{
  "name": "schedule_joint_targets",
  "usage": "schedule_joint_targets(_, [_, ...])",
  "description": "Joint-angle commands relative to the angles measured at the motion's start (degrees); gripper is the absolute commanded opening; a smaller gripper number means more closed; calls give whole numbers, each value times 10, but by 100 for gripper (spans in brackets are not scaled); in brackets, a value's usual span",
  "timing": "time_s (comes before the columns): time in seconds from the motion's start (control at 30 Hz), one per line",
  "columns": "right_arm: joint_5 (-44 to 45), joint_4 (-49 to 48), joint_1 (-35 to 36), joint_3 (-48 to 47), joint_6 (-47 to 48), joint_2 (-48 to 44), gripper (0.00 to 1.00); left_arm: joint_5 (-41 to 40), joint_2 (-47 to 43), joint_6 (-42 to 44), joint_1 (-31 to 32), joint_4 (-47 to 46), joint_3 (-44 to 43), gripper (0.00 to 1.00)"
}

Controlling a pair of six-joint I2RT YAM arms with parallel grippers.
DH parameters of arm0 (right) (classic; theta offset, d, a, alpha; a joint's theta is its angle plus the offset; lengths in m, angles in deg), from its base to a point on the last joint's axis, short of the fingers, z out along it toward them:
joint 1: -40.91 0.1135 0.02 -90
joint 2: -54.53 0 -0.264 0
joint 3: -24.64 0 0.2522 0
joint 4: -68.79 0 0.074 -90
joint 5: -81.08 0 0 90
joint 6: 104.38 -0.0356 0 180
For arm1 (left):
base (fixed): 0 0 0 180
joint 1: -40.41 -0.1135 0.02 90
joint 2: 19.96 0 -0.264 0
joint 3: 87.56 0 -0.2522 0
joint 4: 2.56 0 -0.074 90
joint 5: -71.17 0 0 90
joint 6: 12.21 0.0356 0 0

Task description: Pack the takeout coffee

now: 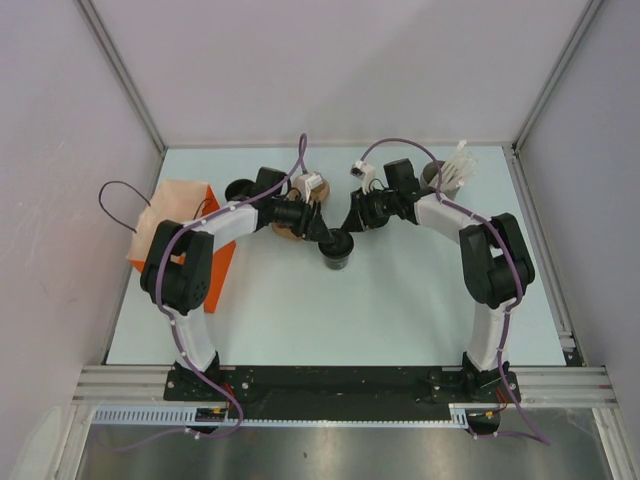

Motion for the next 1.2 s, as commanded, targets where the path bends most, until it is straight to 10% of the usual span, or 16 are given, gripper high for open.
schedule_joint_targets(0.0, [44,73,5,40,16,11,36,-91,-1,56,4,33,26,55])
schedule_joint_targets(0.37, [-92,66,-34,-13,-29,-46,59,-102,-3,57,13,32,29,55])
schedule_joint_targets(1.17, [-140,131,-18,45,-18,-64,64,-100,-7,49,15,27,28,55])
